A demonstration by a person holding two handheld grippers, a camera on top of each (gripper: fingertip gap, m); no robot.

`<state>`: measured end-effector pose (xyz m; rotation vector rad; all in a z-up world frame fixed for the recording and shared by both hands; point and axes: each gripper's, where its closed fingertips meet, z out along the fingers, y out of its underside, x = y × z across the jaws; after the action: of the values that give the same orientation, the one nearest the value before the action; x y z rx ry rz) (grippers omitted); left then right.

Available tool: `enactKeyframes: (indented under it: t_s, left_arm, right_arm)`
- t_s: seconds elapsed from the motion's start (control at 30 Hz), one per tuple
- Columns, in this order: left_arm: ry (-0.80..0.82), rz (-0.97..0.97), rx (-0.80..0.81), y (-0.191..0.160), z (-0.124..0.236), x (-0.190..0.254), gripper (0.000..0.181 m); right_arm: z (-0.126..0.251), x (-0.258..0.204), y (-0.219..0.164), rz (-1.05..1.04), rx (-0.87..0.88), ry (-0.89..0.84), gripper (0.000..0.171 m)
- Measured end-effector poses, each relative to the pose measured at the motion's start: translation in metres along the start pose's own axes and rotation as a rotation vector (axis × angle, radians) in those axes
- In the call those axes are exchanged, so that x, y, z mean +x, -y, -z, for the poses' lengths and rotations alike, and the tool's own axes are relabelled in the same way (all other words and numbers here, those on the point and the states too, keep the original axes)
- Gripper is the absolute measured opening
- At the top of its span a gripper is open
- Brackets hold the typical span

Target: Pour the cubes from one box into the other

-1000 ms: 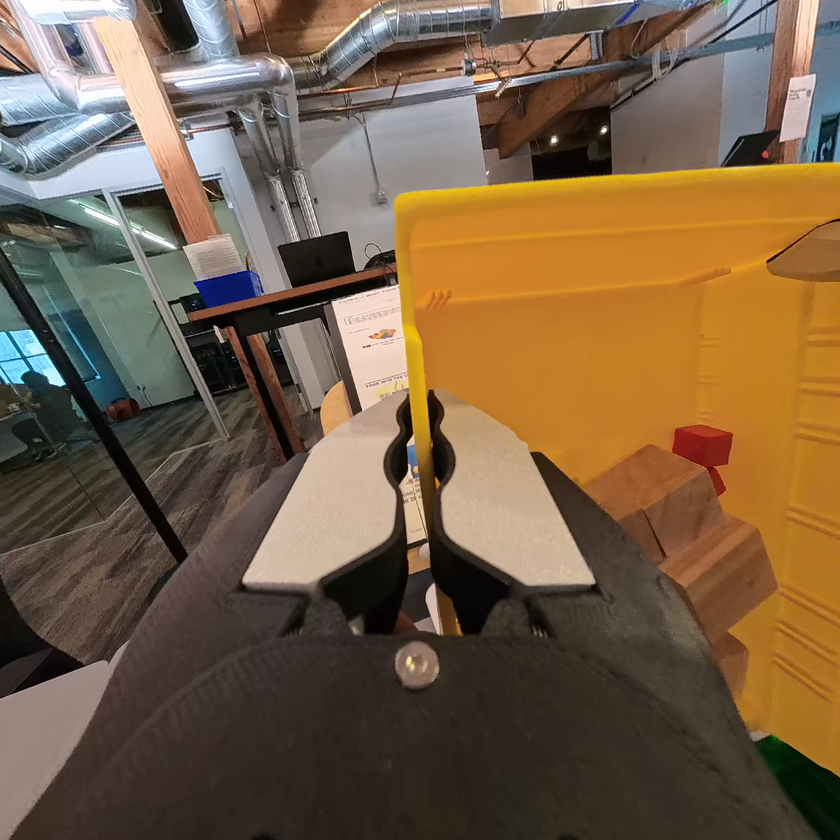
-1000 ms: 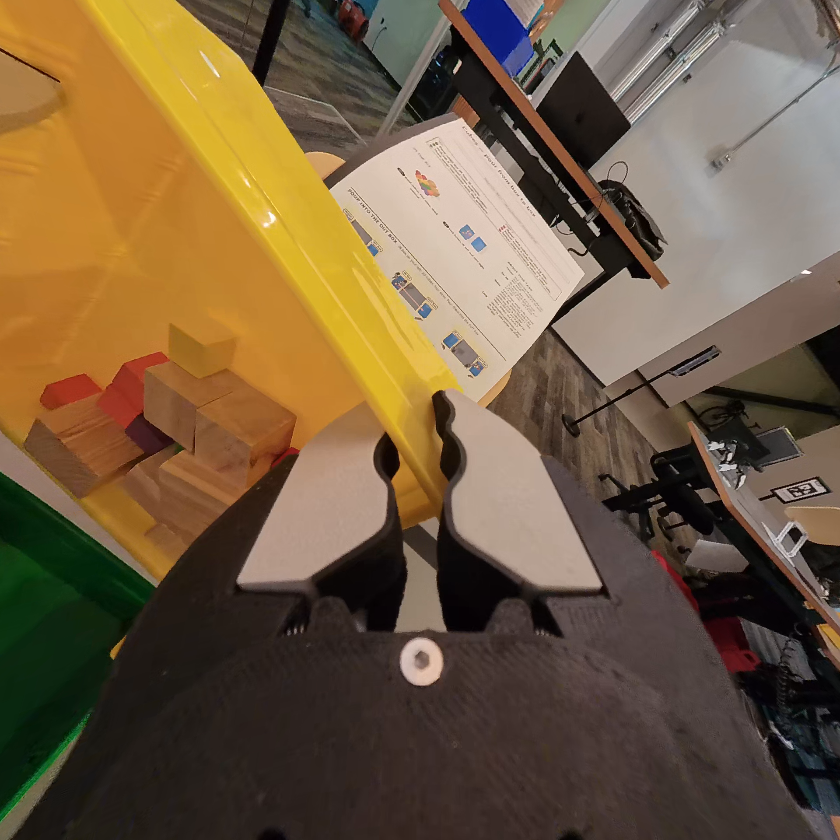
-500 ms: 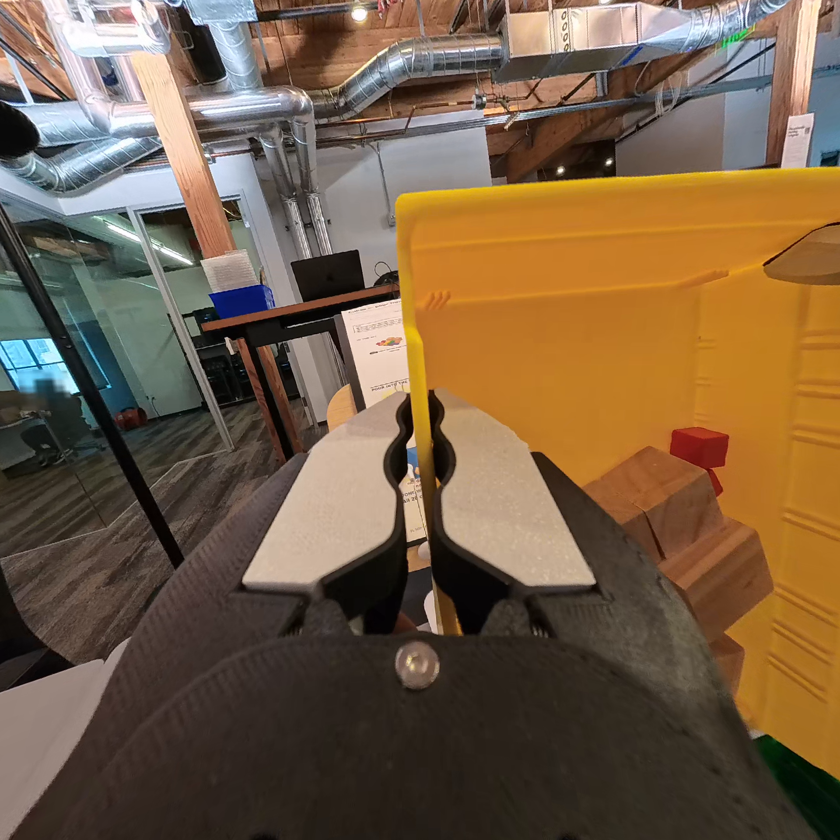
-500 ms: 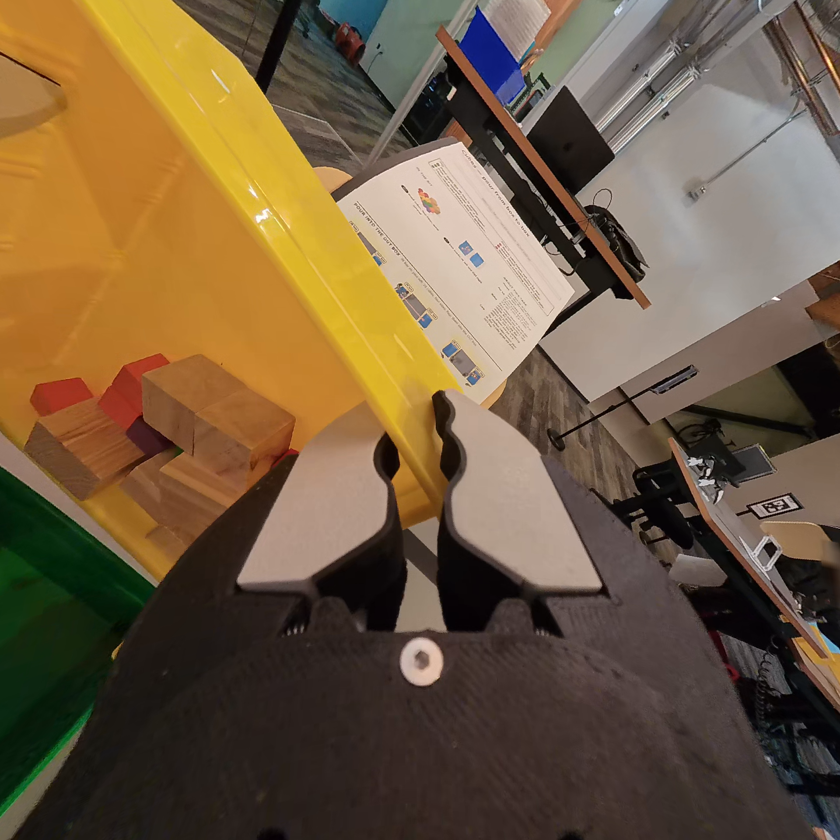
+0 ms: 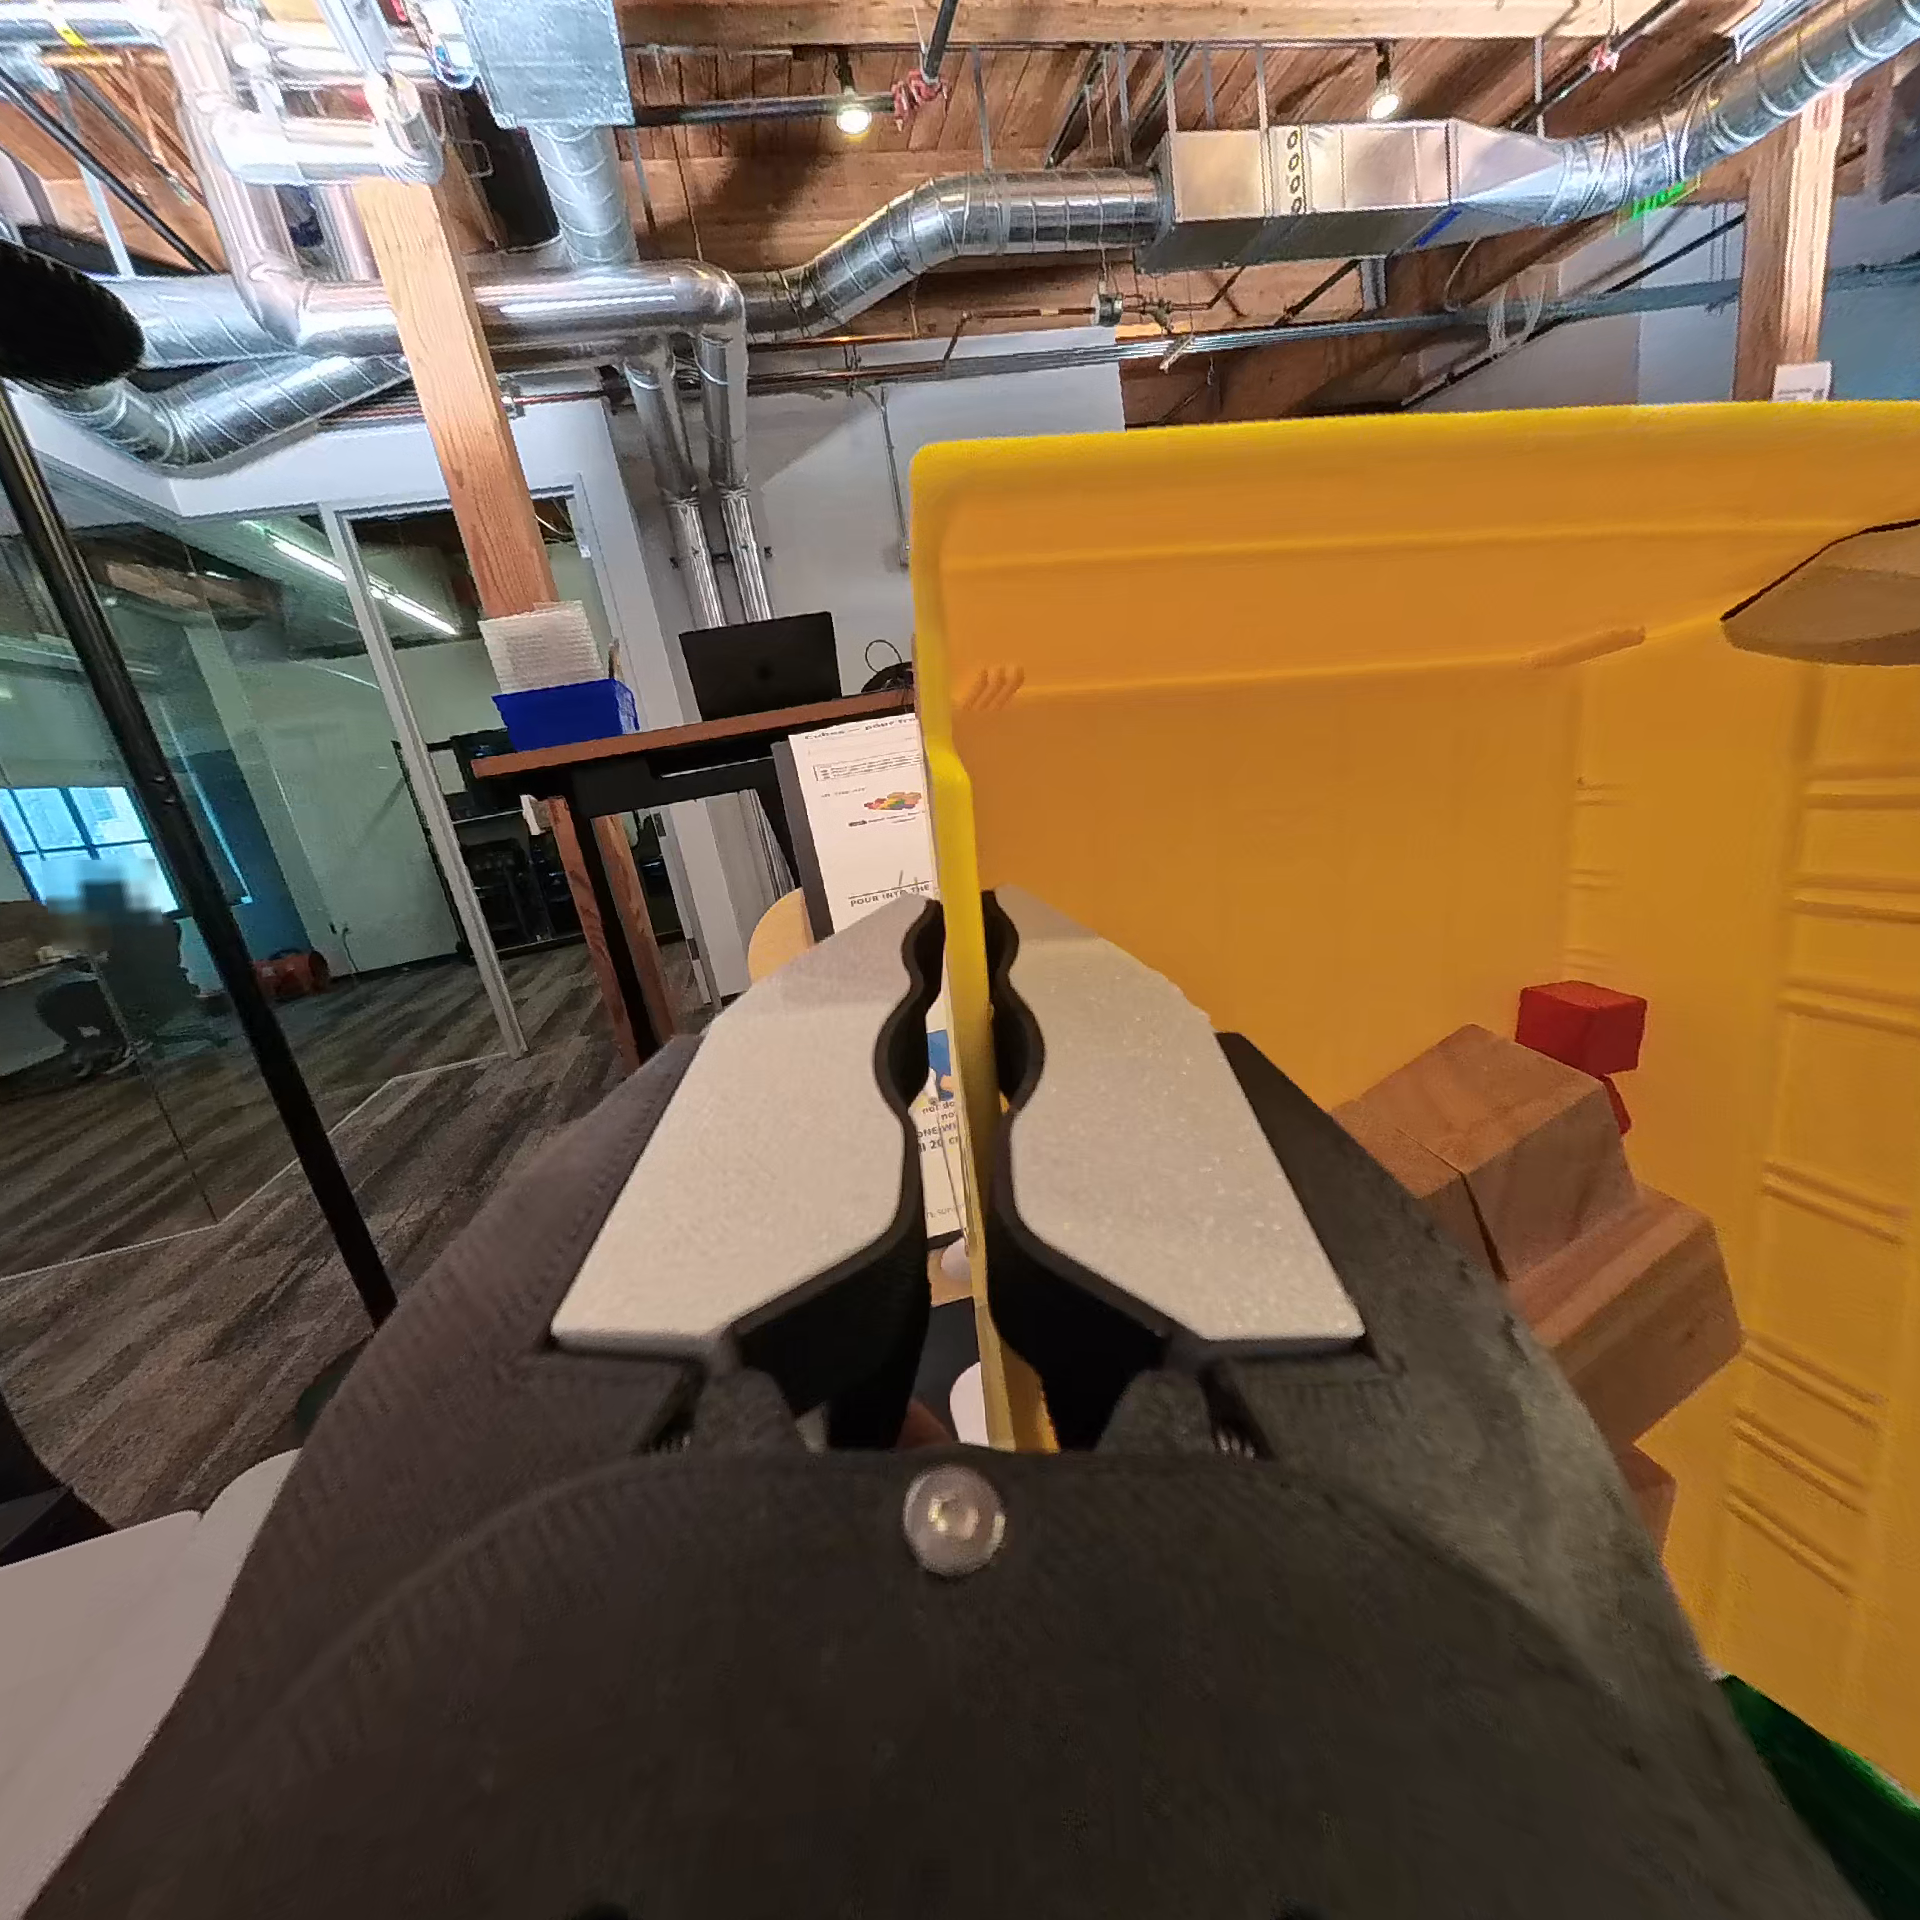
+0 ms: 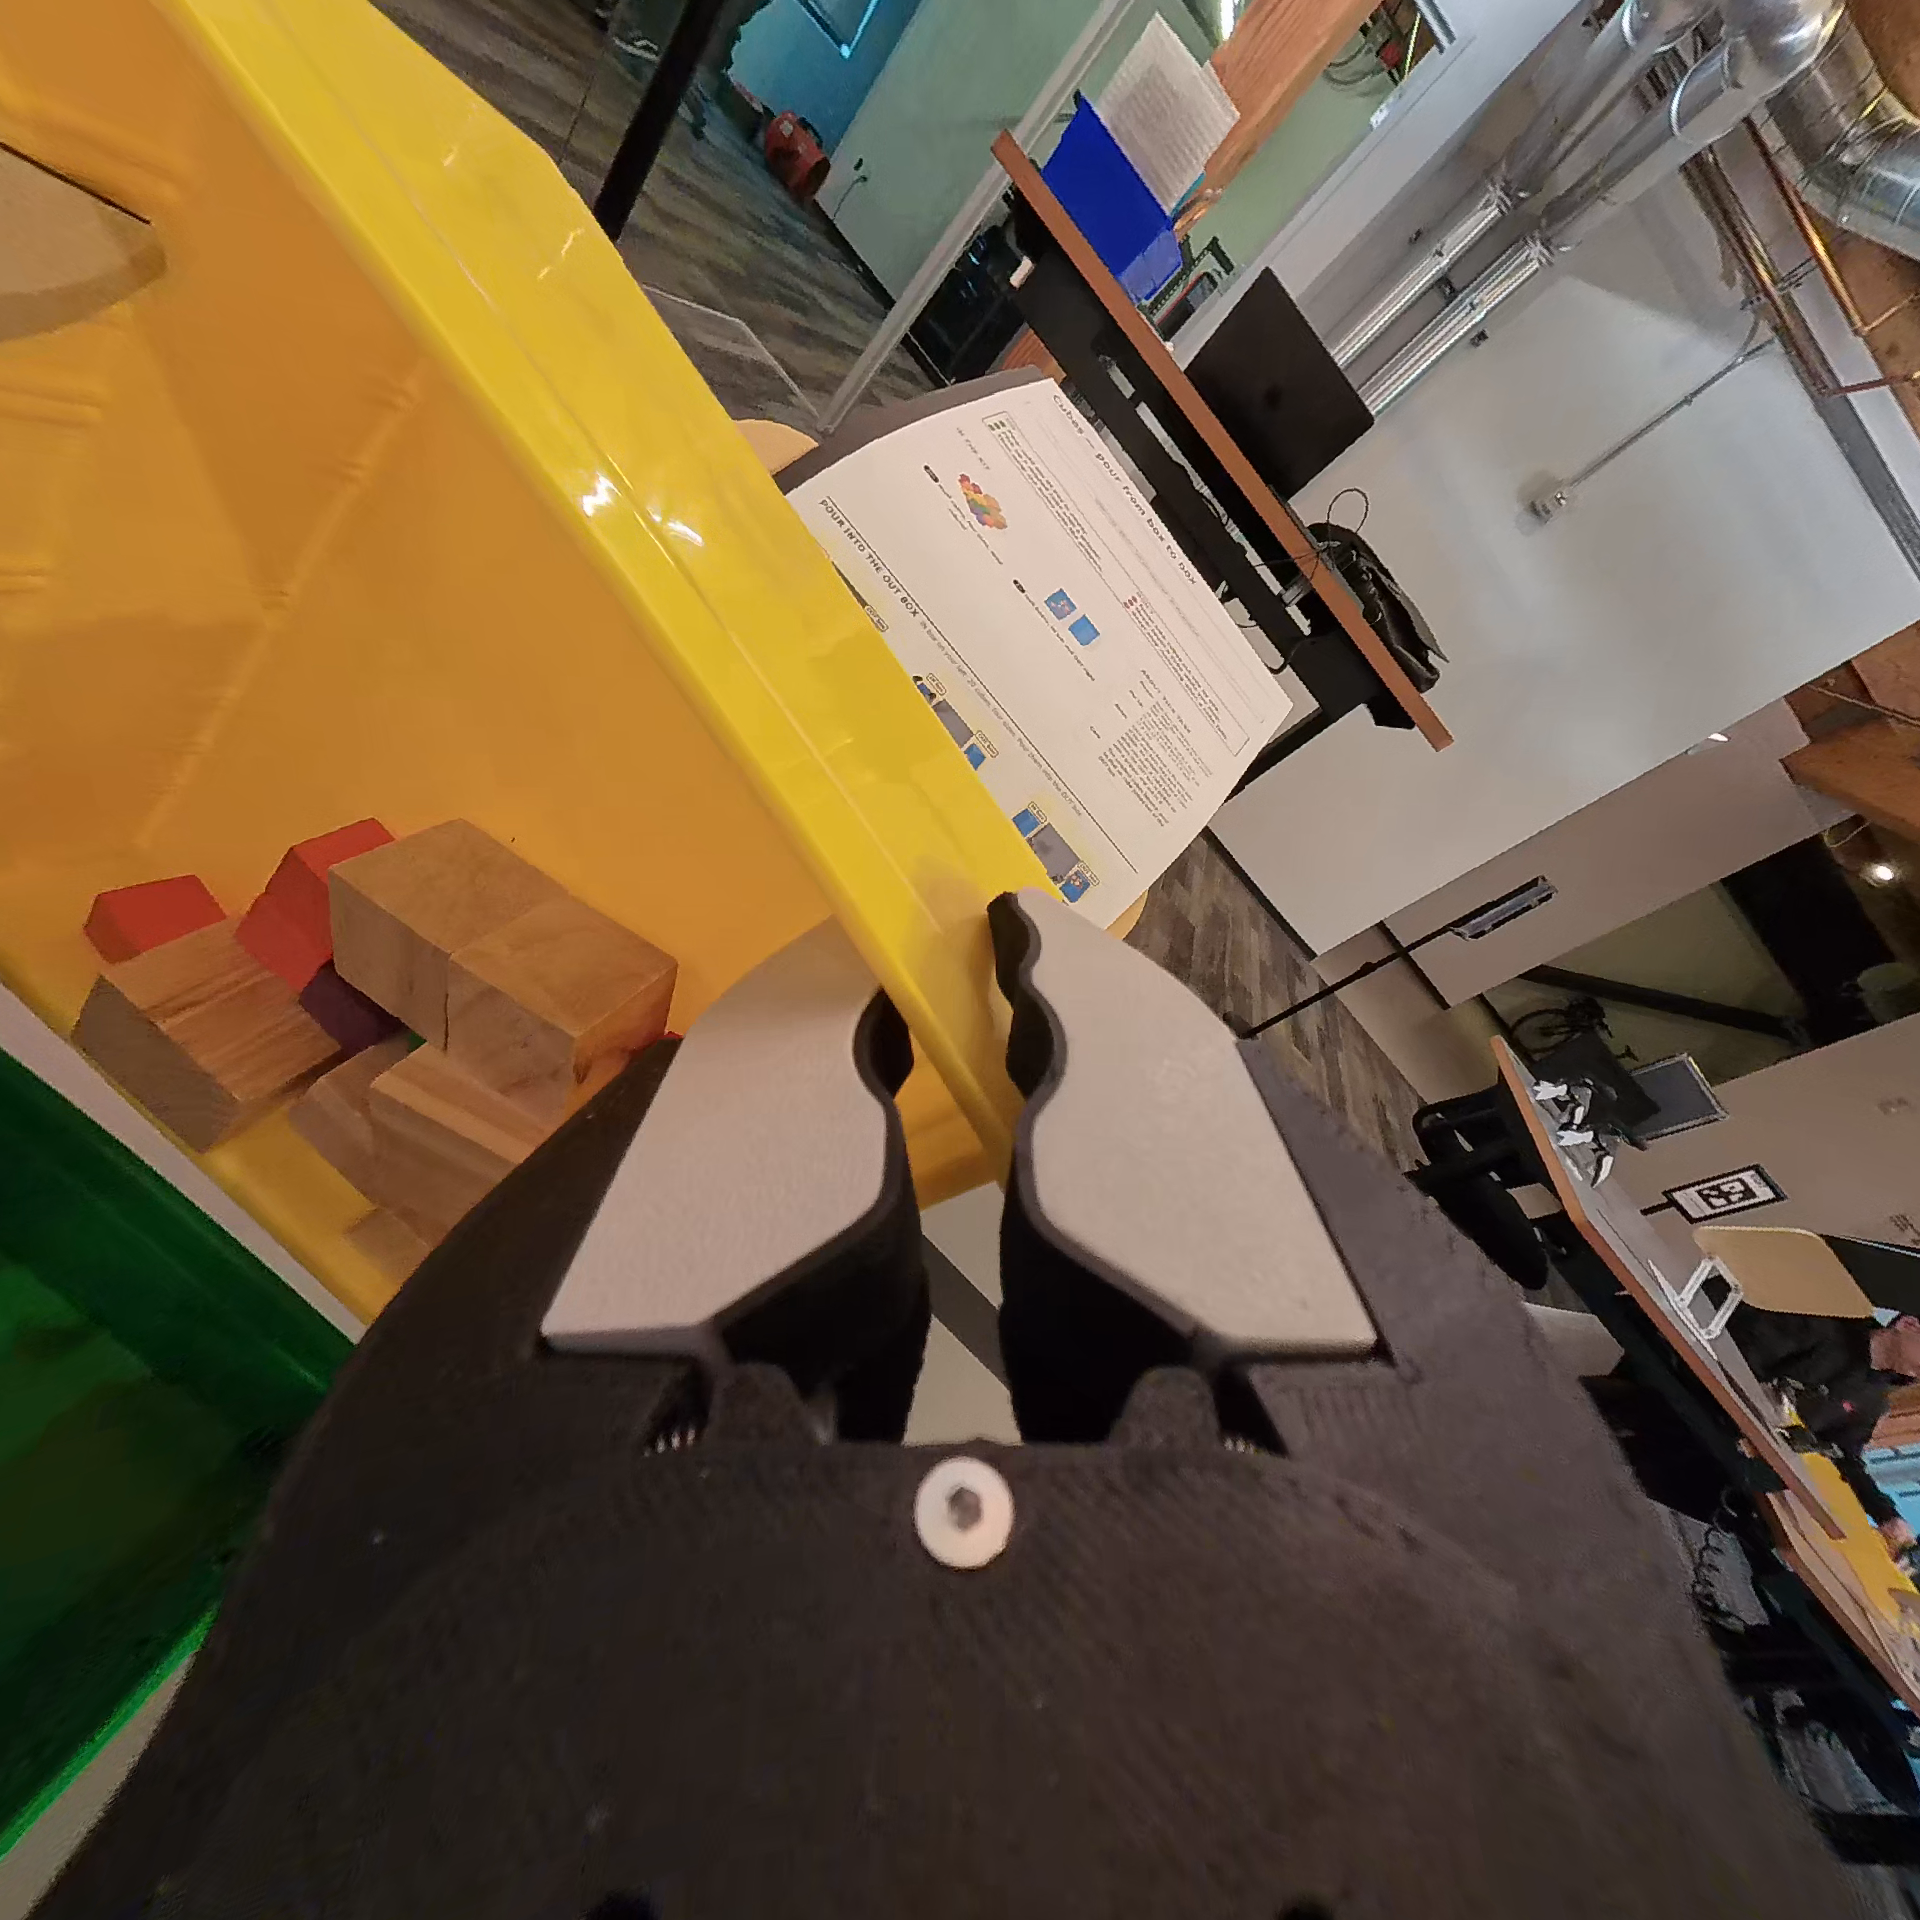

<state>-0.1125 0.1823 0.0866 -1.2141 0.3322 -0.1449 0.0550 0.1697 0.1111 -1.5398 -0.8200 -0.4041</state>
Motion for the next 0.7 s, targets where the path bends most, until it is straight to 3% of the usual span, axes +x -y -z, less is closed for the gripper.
enactKeyframes:
  t_s: [0.03,0.7]
  left_arm:
    - [0.003,0.001,0.004,0.001,0.001,0.0,0.006]
    - [0.02,0.011,0.051,0.001,0.015,0.001,0.007]
  right_arm:
    - [0.001,0.0,0.001,0.002,0.004,-0.003,0.009]
    - [0.013,-0.007,0.004,0.035,0.035,-0.031,0.009]
